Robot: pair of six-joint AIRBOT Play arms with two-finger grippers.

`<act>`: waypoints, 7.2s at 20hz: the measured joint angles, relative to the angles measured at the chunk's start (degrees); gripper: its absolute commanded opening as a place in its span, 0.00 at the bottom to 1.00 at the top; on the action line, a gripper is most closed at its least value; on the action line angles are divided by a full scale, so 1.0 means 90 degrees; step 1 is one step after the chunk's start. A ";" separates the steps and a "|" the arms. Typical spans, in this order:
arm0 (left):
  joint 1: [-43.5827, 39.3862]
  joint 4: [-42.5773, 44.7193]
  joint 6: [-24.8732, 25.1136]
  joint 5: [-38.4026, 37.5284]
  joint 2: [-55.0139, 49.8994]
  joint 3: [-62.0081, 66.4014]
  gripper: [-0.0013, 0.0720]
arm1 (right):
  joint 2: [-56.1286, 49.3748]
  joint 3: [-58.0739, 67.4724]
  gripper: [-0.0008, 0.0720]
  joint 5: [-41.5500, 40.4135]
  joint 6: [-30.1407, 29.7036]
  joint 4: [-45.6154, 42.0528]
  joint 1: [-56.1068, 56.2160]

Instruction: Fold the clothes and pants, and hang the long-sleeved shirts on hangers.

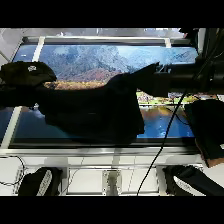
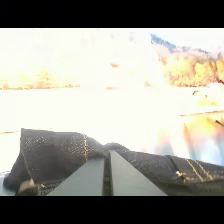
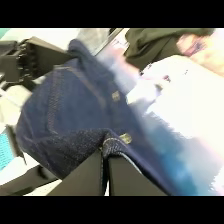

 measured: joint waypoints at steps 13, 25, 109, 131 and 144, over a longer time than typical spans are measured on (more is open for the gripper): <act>-0.1416 0.1656 -0.0165 0.2776 -0.4600 0.0304 0.04 | -0.3640 0.0323 0.02 -0.1139 -0.0199 -0.1299 -0.0561; -0.1396 0.2956 -0.0010 0.1637 -0.5207 0.0330 0.04 | -0.4019 -0.0255 0.02 0.0338 -0.1302 -0.1906 0.0027; -0.1865 0.4036 -0.1088 0.0607 -0.1814 -0.0923 0.97 | -0.1513 -0.0253 0.02 0.1328 0.0221 -0.0806 -0.8038; -0.1865 0.4034 -0.1304 0.0539 -0.2023 -0.0923 0.97 | -0.1076 0.1168 0.39 0.3626 0.0675 -0.1698 -0.9525; -0.1865 0.4034 -0.1307 0.0493 -0.2033 -0.0923 0.97 | -0.0629 0.1146 0.08 0.3383 -0.0015 -0.1423 -0.4080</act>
